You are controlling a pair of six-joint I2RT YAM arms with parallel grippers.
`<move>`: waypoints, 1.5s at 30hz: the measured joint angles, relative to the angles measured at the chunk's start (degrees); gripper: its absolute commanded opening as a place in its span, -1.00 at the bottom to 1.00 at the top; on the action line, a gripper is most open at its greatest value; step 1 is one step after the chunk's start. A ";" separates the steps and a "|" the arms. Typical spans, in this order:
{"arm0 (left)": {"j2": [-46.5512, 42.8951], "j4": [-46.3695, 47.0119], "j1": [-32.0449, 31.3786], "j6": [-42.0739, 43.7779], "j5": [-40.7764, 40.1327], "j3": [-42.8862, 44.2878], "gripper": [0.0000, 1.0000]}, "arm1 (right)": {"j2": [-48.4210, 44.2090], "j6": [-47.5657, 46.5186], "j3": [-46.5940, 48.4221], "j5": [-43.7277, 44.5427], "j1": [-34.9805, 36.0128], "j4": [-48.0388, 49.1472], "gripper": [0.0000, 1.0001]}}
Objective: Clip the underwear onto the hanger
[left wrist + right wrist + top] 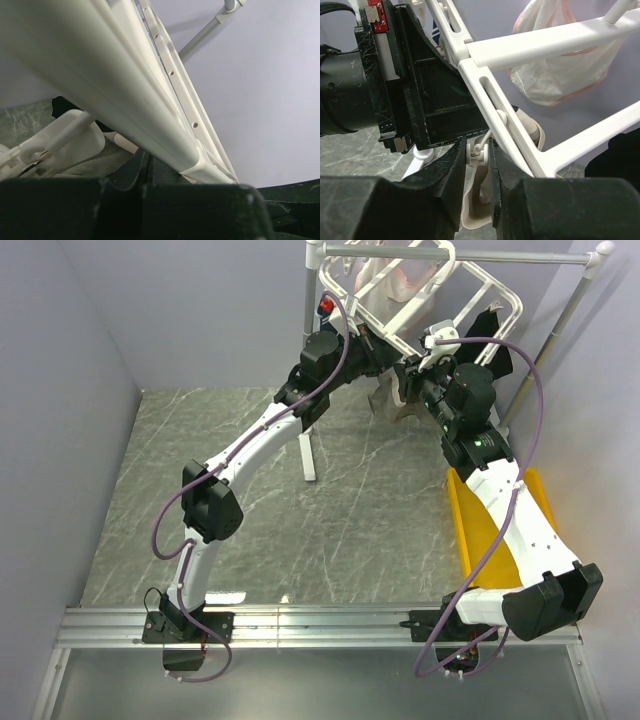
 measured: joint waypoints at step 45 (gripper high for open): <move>-0.04 8.98 -1.97 0.33 0.59 -2.03 -0.99 | -3.26 4.52 -0.44 -15.67 -4.24 -9.94 0.47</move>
